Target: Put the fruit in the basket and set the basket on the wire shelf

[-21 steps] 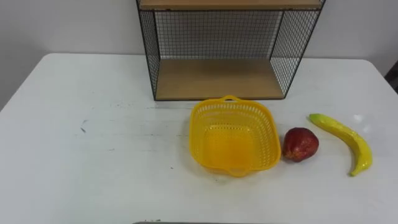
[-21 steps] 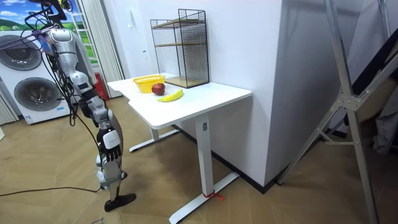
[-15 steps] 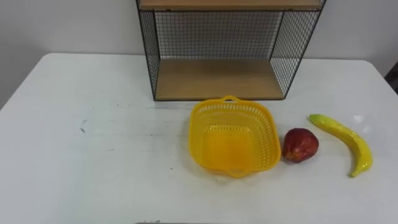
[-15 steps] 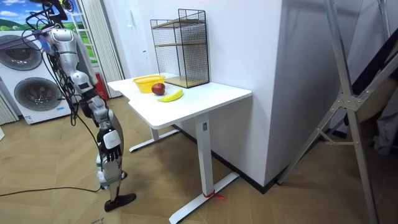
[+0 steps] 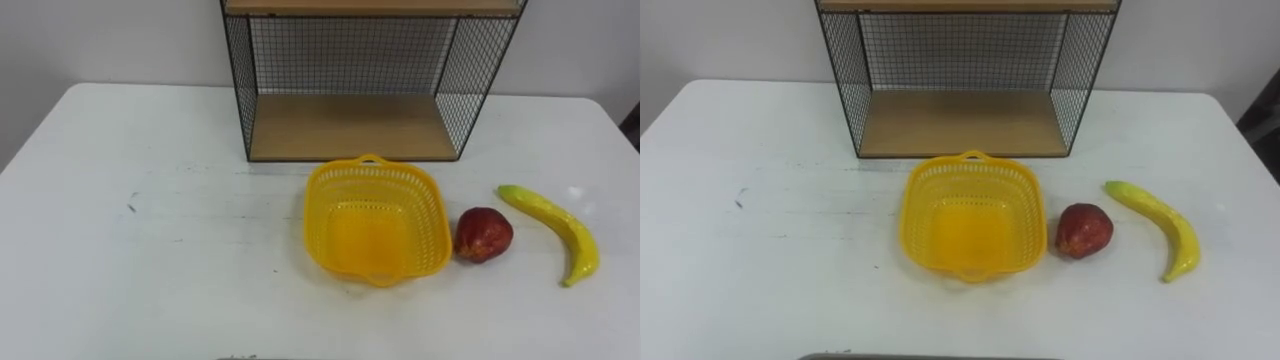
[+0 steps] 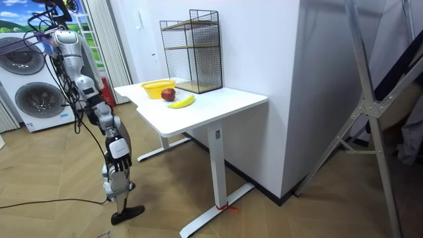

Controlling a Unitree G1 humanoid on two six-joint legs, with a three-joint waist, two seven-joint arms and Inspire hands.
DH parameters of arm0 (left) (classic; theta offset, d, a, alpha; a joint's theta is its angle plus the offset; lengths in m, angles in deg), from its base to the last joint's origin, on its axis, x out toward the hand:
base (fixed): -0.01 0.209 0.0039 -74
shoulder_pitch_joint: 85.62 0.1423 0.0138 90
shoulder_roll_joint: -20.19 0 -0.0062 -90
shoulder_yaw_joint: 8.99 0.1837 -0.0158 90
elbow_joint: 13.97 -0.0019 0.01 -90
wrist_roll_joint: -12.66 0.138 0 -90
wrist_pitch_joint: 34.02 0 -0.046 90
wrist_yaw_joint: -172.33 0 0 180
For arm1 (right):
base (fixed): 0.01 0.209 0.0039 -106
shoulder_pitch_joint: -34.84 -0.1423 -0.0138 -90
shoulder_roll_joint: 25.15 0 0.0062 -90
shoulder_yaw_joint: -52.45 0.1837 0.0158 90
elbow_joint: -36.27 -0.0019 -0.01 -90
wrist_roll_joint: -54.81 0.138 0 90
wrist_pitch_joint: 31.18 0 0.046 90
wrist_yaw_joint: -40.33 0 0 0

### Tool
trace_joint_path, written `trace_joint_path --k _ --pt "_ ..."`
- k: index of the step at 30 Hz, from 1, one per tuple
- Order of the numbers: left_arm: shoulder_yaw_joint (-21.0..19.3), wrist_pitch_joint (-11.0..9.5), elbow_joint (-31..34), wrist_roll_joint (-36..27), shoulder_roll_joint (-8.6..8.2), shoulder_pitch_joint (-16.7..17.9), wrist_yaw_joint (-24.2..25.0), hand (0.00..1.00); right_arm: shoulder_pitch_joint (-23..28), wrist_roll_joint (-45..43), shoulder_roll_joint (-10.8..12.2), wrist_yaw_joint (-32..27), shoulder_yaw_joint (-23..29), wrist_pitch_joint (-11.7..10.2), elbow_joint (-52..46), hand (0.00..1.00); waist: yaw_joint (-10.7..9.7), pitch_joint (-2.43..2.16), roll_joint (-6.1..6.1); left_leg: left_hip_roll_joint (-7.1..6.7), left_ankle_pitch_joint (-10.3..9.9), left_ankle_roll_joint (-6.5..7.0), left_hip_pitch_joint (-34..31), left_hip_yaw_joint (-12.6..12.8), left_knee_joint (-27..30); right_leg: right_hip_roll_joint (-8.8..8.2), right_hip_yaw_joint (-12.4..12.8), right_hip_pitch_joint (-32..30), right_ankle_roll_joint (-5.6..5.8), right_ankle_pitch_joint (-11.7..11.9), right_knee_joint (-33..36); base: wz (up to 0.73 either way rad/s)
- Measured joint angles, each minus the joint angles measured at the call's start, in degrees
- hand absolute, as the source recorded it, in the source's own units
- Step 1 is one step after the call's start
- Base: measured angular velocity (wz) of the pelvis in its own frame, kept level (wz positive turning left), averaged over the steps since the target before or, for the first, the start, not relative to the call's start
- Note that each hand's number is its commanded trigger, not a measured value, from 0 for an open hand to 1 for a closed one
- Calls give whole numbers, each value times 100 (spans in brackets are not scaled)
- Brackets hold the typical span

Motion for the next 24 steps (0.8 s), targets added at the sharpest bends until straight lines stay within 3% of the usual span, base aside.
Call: trace_joint_path --k 7,9,11,14,16,17,18,20,22,24 --pt "-4 -17 -63 139 -25 17 -1 0 57 1167 1 -539 119 -35 241 0 1 5 2 0 0 0 14 1 -1 4 7 27 0 0 -3 0" --pt "-89 -35 -76 140 -73 24 -1 0 112 1684 5 -701 248 -55 321 0 3 28 17 0 0 0 39 11 -5 2 15 37 0 0 7 0" --pt "-182 -128 -70 133 -114 41 -1 0 221 2399 6 -869 473 -107 390 0 -20 62 47 8 -2 -3 40 33 -13 7 35 20 0 -1 9 -4" --pt "-453 -173 -56 138 -112 83 -2 0 469 3801 15 -1080 736 -121 424 0 -28 69 65 20 -8 -14 69 65 -28 25 86 33 -5 -3 14 -6" --pt "-714 -186 -56 137 -116 92 -6 0 559 4516 49 -1262 1119 -115 454 0 -97 80 78 23 -10 -16 59 76 -18 31 112 23 -7 -2 21 -5" --pt "-865 -227 -54 135 -118 142 -34 0 553 5107 56 -1454 1591 -140 467 0 -168 84 91 22 -9 -16 61 91 -14 30 138 8 -7 -3 42 -11" --pt "-984 -276 -53 129 -119 177 -88 0 501 5776 43 -1651 2092 -275 448 0 -231 82 104 23 -10 -15 66 143 -1 31 177 1 -8 -5 69 -15" --pt "-1090 -318 -38 116 -106 232 -237 0 383 6696 32 -1946 2588 -467 289 0 -353 75 82 24 -9 -14 67 164 -3 28 188 -57 -8 -18 116 -9" --pt "-1193 -343 139 121 -108 296 -304 0 384 7476 33 -2248 3062 -522 -260 0 -487 68 65 21 -9 -13 64 157 5 27 186 -51 -7 -17 112 0" --pt "-1249 -425 401 105 -72 423 -403 0 367 8146 30 -2546 3437 -772 -892 0 -600 37 21 23 -9 -13 42 151 29 26 177 -77 -8 -22 104 2"
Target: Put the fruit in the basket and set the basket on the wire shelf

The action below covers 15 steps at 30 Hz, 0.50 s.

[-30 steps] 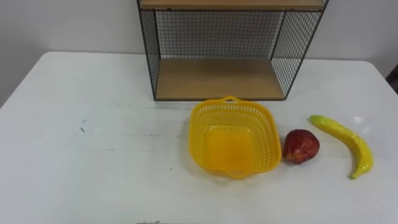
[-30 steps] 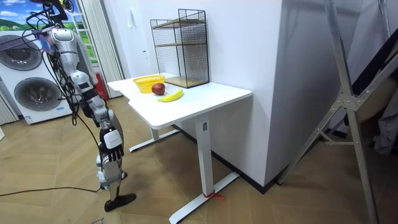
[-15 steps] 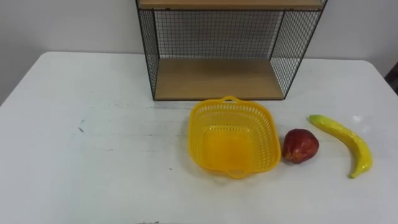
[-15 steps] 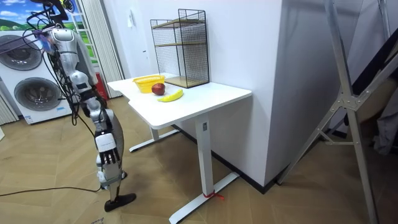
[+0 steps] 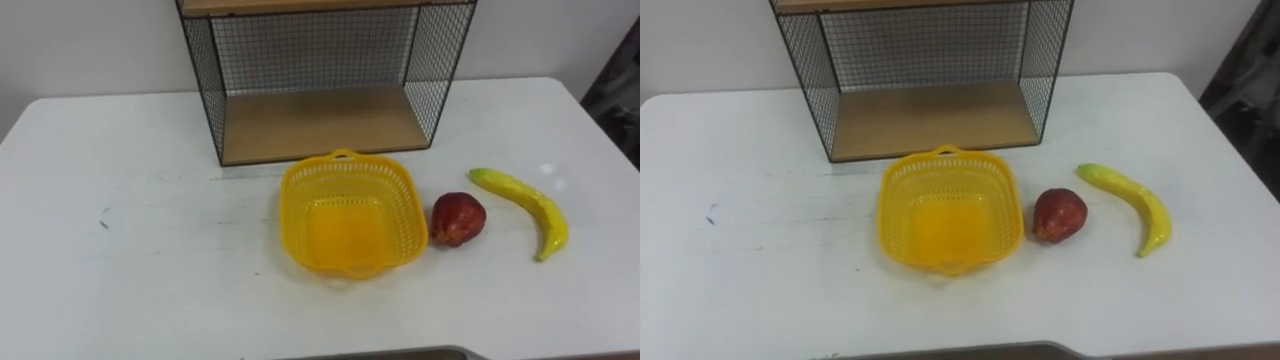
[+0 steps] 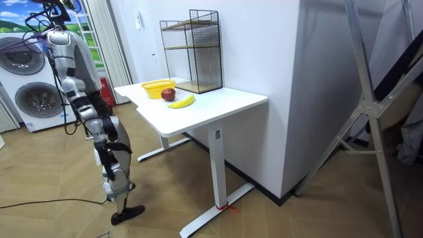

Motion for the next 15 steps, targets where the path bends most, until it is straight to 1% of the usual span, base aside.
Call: trace_joint_path --k 1,2,3,4,6,7,8,9,10,12,13,14,15 --pt "0 -29 30 -2 23 14 -10 0 -14 82 -1 -64 54 -72 -123 0 -18 -7 -12 2 0 0 -11 -5 8 1 -6 -7 0 0 -1 4" --pt "-3 -94 28 -2 72 13 -20 0 -100 159 -14 -247 221 -180 -360 0 -38 -31 -43 2 0 0 -48 -15 41 2 -7 -25 -1 0 7 0" --pt "-28 -135 30 0 110 12 -31 0 -100 235 -23 -482 398 -306 -595 0 -41 -43 -57 2 0 0 -87 -15 81 2 -1 -51 -4 2 12 0" --pt "-46 -142 30 14 126 12 -41 0 -101 277 -33 -598 454 -383 -701 0 -40 -51 -65 3 0 0 -104 -14 85 2 0 -69 -5 2 14 0" --pt "-67 -185 30 18 136 48 -152 0 -157 136 -39 -1103 699 -642 -1216 0 -35 -60 -71 0 0 0 -110 -13 85 2 14 -101 -9 9 15 0" --pt "-68 -195 37 20 136 38 -154 0 -159 37 -39 -1267 736 -701 -1359 0 -38 -60 -68 -2 0 0 -111 -11 85 1 17 -100 -8 10 14 0" --pt "-68 -211 64 27 136 46 -163 0 -163 -212 -39 -1579 803 -816 -1668 0 -35 -71 -78 -3 0 0 -145 -12 80 1 15 -99 -7 11 20 0" --pt "-67 -213 156 31 135 71 -167 0 -165 -505 -43 -1872 854 -925 -2025 0 -50 -71 -78 -4 1 1 -169 -25 86 3 9 -113 -7 19 21 4" --pt "-67 -216 209 32 135 93 -167 0 -166 -706 -43 -2032 867 -955 -2222 0 -42 -69 -77 -3 2 1 -173 -27 81 5 9 -119 -7 19 23 0" --pt "-49 -244 374 37 136 181 -167 0 -175 -1372 -80 -2611 826 -1144 -3064 0 -16 -58 -56 -2 2 1 -174 14 86 6 51 -142 -7 18 40 -6" --pt "-40 -260 378 35 137 180 -168 0 -194 -1519 -106 -2736 799 -1182 -3245 0 -10 -56 -51 -2 2 1 -177 27 86 6 55 -149 -7 18 35 -9" --pt "-32 -304 377 33 138 169 -168 0 -279 -1890 -160 -2995 776 -1244 -3543 0 -25 -54 -49 -2 2 1 -193 51 83 5 73 -184 -6 18 22 -6" --pt "-32 -337 373 29 138 159 -168 0 -317 -2116 -183 -3132 772 -1261 -3711 0 -25 -55 -51 -2 2 1 -207 52 81 5 80 -212 -5 18 26 -4"
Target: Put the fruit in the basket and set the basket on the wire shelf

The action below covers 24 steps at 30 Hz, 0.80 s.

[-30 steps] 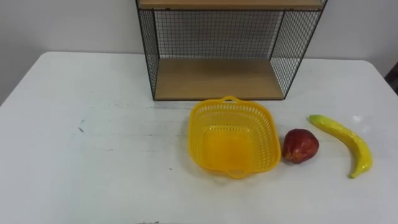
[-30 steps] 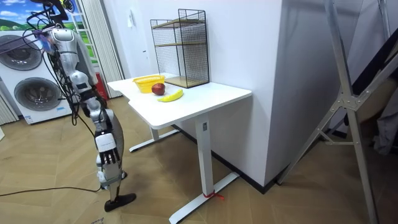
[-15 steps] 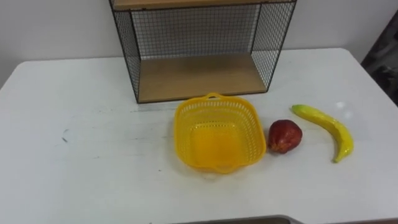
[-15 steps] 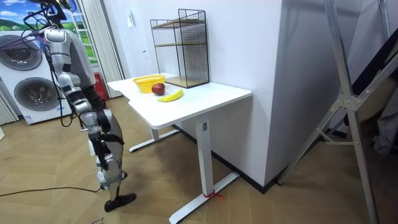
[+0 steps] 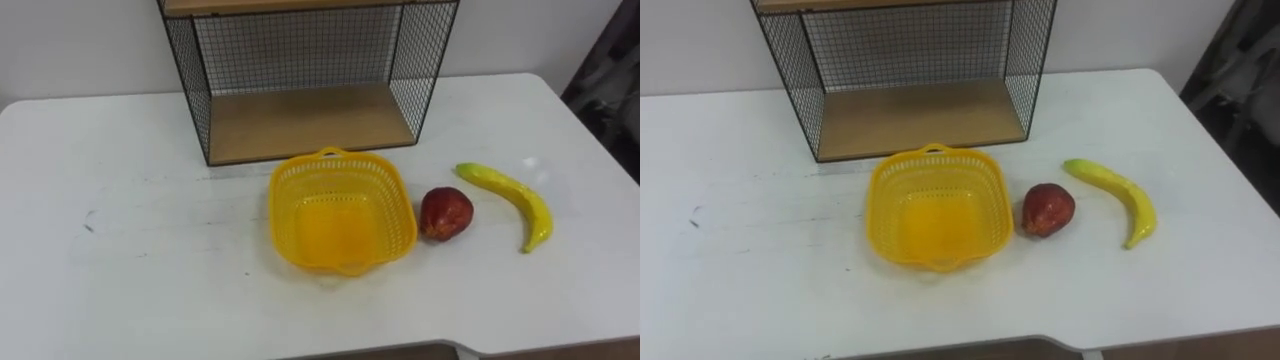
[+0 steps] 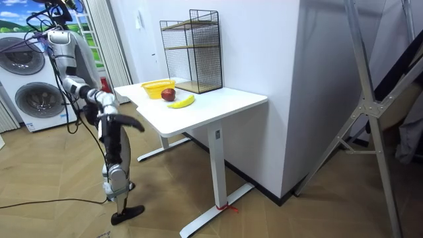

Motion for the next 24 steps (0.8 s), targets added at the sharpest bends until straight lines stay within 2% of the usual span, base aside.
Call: trace_joint_path --k 4,6,9,13,19,21,24 --pt "1 -168 1 0 63 -30 0 0 -135 -1179 -305 -730 1 -279 -697 0 47 23 -60 -1 2 3 -78 -3 -8 2 0 -83 5 12 57 0" --pt "9 -179 -5 5 76 -18 0 0 -128 -1822 -332 -1036 27 -360 -1255 0 75 28 -68 -1 2 2 -148 -3 -8 2 -14 -117 5 11 32 2" --pt "117 -179 -77 2 81 -80 -50 0 -126 -2588 -380 -1265 -87 -404 -1907 0 155 32 -59 -1 2 2 -186 -9 -17 2 -15 -203 4 12 60 0" --pt "282 -223 -204 5 86 -139 -53 0 -117 -3381 -456 -1248 -432 -454 -2466 0 259 36 -82 -1 3 2 -185 -7 -17 3 -8 -198 0 17 81 0" --pt "335 -266 -430 116 83 -178 -53 0 -112 -3700 -465 -682 -1027 -513 -2884 0 414 44 -92 7 2 2 -188 -15 -15 4 -27 -211 -3 19 78 1" --pt "335 -263 -442 114 79 -197 -51 0 -124 -3703 -471 -321 -1178 -512 -2893 0 495 40 -84 8 2 2 -184 -17 -15 4 -29 -208 -6 20 79 0" --pt "347 -257 -464 111 73 -197 -44 0 -174 -3705 -493 271 -1408 -498 -2893 0 506 41 -64 9 2 2 -165 -31 -16 4 -41 -183 -7 21 83 0"
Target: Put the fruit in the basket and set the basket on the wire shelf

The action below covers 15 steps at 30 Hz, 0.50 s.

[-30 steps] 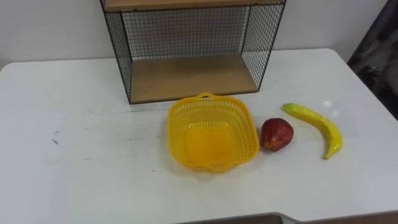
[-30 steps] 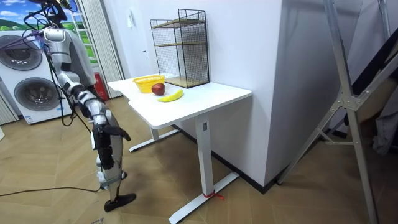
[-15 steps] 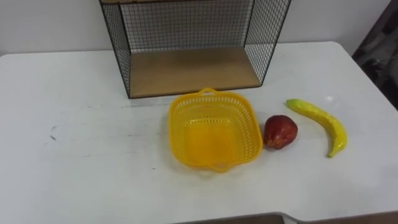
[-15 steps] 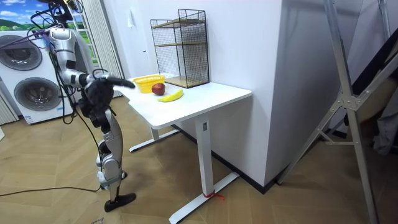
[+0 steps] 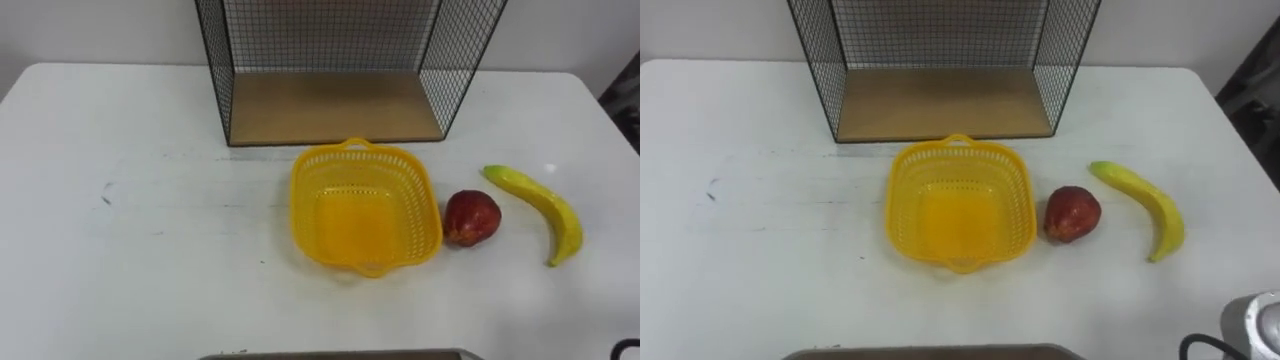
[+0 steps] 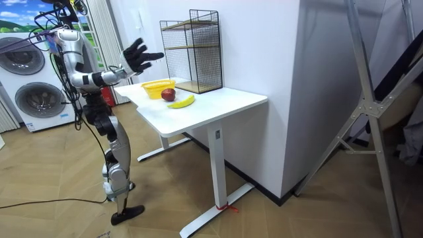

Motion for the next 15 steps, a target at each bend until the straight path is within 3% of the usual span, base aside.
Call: trace_joint_path --k 9,15 --pt "438 22 19 1 -14 -4 71 0 -183 1 -34 1753 -921 391 380 0 34 43 -38 2 0 0 117 8 10 0 7 153 -4 2 -5 0" --pt "438 28 46 -3 3 -7 76 0 -211 -3 -102 2351 -1117 419 582 0 135 50 -133 0 0 0 64 -14 15 -1 -14 91 -4 2 -24 2"
